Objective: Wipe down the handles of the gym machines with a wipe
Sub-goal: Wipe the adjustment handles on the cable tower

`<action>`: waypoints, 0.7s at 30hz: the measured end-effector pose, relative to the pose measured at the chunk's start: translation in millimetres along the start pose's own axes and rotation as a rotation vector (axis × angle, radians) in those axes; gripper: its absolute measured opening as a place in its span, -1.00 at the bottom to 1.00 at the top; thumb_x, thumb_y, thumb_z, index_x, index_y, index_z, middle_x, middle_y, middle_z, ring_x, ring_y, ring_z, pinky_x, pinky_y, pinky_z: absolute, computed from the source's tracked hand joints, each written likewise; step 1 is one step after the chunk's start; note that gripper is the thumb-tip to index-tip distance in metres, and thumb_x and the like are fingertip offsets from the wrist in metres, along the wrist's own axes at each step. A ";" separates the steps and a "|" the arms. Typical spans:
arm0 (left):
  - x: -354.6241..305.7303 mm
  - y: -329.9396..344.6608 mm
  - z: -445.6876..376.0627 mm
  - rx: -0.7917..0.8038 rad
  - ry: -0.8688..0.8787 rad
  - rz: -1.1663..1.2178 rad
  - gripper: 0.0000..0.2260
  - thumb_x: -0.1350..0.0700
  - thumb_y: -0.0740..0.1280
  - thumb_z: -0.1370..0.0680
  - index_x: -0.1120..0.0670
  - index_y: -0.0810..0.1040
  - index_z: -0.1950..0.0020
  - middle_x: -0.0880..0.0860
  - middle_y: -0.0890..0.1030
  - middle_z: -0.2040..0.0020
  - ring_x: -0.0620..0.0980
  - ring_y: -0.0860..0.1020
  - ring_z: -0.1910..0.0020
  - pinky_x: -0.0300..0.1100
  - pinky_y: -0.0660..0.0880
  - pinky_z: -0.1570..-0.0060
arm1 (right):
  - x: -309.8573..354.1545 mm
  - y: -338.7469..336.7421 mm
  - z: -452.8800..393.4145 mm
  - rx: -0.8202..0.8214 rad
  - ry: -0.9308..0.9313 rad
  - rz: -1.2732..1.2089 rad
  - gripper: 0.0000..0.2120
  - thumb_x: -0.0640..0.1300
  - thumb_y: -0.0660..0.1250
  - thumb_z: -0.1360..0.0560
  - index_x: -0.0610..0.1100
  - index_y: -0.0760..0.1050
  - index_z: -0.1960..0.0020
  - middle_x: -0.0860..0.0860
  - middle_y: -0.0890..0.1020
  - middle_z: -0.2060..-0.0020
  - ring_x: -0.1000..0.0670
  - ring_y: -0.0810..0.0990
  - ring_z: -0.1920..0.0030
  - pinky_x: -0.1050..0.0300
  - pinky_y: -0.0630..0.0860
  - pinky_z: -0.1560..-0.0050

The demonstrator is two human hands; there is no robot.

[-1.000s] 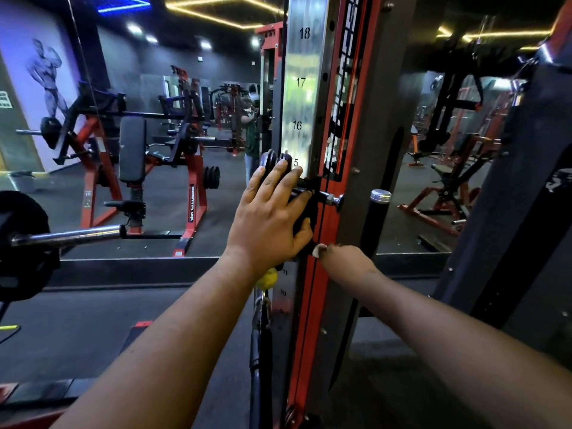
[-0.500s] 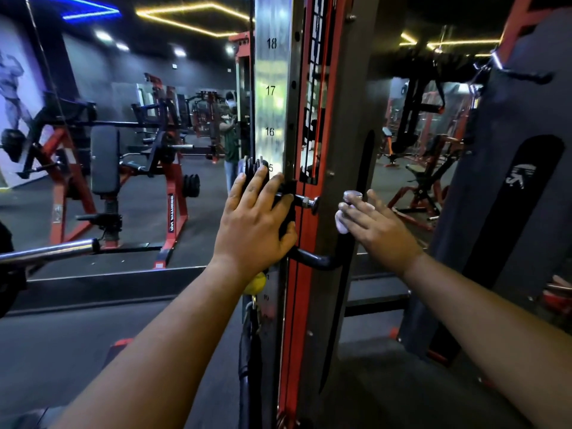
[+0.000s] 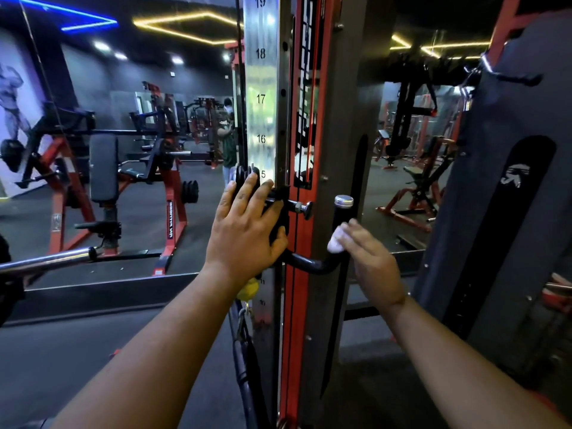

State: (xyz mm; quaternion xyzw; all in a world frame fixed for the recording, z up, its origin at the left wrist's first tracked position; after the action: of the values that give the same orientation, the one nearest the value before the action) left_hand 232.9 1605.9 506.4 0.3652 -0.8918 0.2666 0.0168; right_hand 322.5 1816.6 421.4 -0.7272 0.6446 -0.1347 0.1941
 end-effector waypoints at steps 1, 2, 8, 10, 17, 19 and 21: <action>-0.1 -0.3 0.0 -0.002 0.001 0.002 -0.60 -0.09 0.32 -0.55 0.03 0.63 -0.33 0.14 0.47 -0.50 0.22 0.27 -0.59 0.21 0.11 -0.58 | -2.8 -5.5 -12.2 -0.033 0.023 0.014 -0.67 -0.36 0.20 -0.63 -0.31 0.53 -0.36 -0.20 0.52 -0.39 -0.20 0.42 -0.47 -0.19 0.37 -0.47; -0.4 -0.6 0.1 -0.002 0.002 0.002 -0.60 -0.09 0.31 -0.55 0.03 0.62 -0.33 0.14 0.47 -0.50 0.22 0.27 -0.59 0.21 0.11 -0.58 | -0.7 -2.9 -19.5 -0.027 -0.017 0.075 -0.67 -0.37 0.18 -0.63 -0.30 0.54 -0.35 -0.20 0.53 -0.38 -0.22 0.41 -0.47 -0.24 0.34 -0.47; 3.3 -2.6 1.6 -0.014 0.001 -0.011 -0.61 -0.08 0.33 -0.56 0.04 0.62 -0.33 0.16 0.48 -0.49 0.22 0.27 -0.59 0.22 0.14 -0.57 | 27.7 77.5 12.2 0.292 -0.355 0.512 -0.67 -0.26 0.16 -0.62 -0.18 0.59 -0.29 -0.09 0.67 -0.17 -0.16 0.52 -0.39 -0.30 0.23 -0.50; 1.7 -2.2 1.3 -0.013 0.002 -0.014 -0.62 -0.08 0.33 -0.56 0.04 0.63 -0.32 0.15 0.48 -0.49 0.22 0.27 -0.59 0.21 0.14 -0.57 | 35.2 99.9 20.9 0.357 -0.341 0.555 -0.67 -0.30 0.13 -0.59 -0.18 0.63 -0.18 -0.13 0.69 0.02 -0.16 0.65 -0.17 -0.20 0.32 -0.49; 0.7 1.4 1.0 0.015 -0.006 -0.030 -0.61 -0.10 0.31 -0.56 0.02 0.62 -0.32 0.14 0.45 -0.52 0.20 0.23 -0.61 0.19 0.09 -0.59 | 47.1 127.8 -13.5 0.407 -0.005 0.308 -0.71 -0.21 0.26 -0.54 -0.05 0.59 -0.21 0.02 0.64 0.09 0.00 0.67 0.13 0.17 0.60 0.29; 1.7 0.9 1.6 0.008 -0.004 -0.027 -0.61 -0.09 0.32 -0.55 0.03 0.63 -0.31 0.14 0.45 -0.52 0.21 0.24 -0.61 0.20 0.11 -0.58 | 38.9 141.7 -12.9 0.480 0.046 0.273 -0.72 -0.23 0.25 -0.57 -0.07 0.57 -0.24 -0.02 0.66 -0.05 -0.04 0.68 -0.08 0.16 0.63 0.08; 3.1 -0.3 1.4 -0.003 -0.001 -0.013 -0.61 -0.08 0.33 -0.54 0.03 0.63 -0.31 0.15 0.46 -0.51 0.21 0.26 -0.60 0.21 0.13 -0.57 | 43.7 160.6 -6.3 0.615 -0.026 0.391 -0.66 -0.32 0.18 -0.59 -0.20 0.51 -0.33 -0.16 0.60 -0.21 -0.21 0.62 -0.21 -0.03 0.58 -0.17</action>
State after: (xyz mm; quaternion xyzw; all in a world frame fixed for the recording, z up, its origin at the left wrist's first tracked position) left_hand 231.0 1603.0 506.0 0.3709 -0.8899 0.2648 0.0184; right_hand 183.3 1757.7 351.4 -0.4996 0.6980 -0.2733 0.4341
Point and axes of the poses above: each hand's wrist, its own z-axis away from the middle knuckle, its own y-axis out of the palm, x = y × z, the point moved 9 cm from there along -z, towards the middle knuckle
